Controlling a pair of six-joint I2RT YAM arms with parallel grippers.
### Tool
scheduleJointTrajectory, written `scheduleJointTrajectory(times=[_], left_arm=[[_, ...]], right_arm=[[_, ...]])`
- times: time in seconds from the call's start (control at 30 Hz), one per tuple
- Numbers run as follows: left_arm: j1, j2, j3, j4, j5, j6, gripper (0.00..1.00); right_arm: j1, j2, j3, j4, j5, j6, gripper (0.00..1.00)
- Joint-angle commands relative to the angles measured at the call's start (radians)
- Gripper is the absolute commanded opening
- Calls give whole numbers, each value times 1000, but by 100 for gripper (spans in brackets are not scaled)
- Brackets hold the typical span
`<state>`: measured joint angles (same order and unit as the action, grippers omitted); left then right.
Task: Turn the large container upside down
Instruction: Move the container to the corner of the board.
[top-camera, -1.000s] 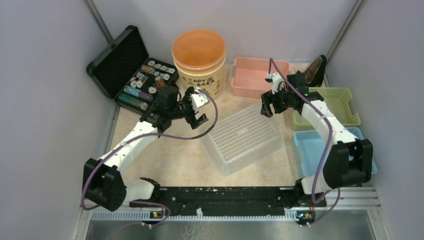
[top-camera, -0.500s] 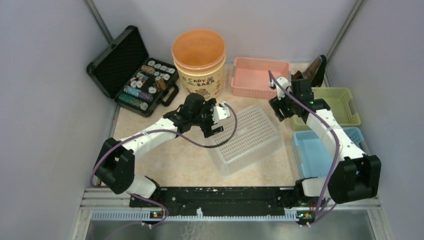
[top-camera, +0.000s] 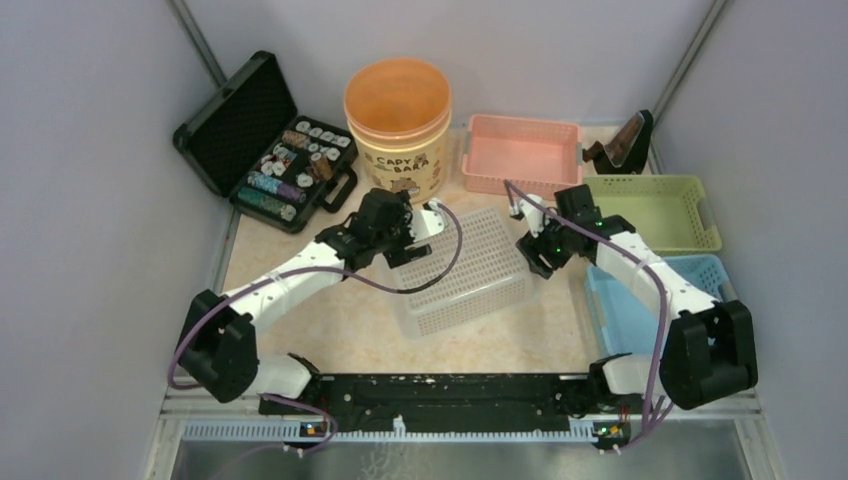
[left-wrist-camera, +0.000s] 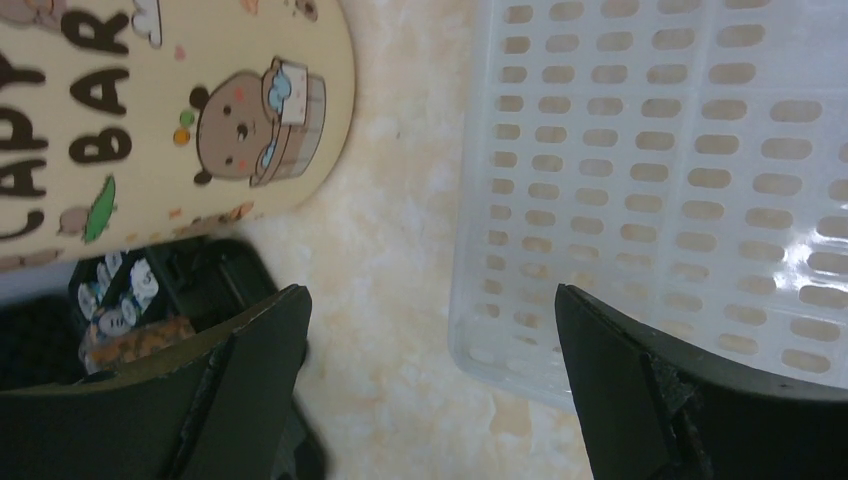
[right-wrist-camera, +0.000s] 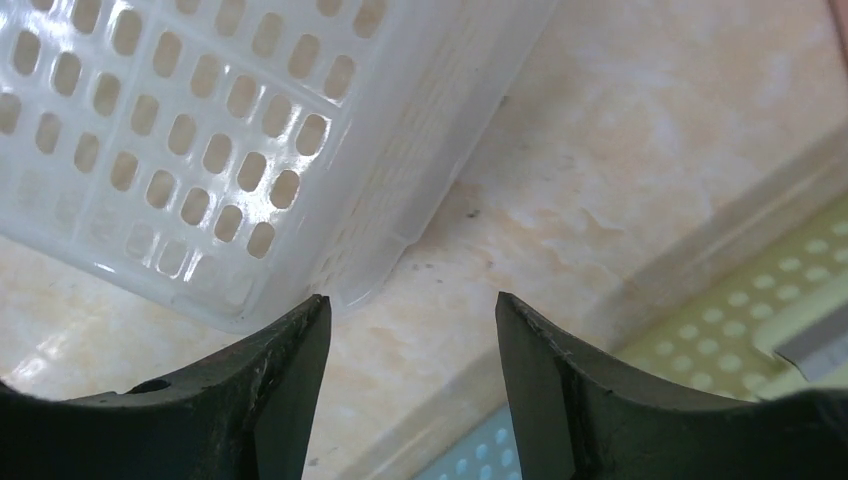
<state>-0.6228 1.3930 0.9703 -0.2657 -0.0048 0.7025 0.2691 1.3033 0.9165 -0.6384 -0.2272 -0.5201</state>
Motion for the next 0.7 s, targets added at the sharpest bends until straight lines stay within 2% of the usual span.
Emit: scheduleJointTrajectory(times=[0.0,0.33,0.57,0.67], left_arm=[[36,-96,-33,-100,-95,28,99],[81,-257,-13,-139,-4,51,99],[80,-299,-70,-180,263,87,99],[80,-300,-86,-186,350,106,99]], right_arm=[[122,-3,-14,9,-81,-31,62],[252,127,155,-28,-343,76,61],[345,190,193,46,-457,133,61],[370,221,216,27,-509,129,62]])
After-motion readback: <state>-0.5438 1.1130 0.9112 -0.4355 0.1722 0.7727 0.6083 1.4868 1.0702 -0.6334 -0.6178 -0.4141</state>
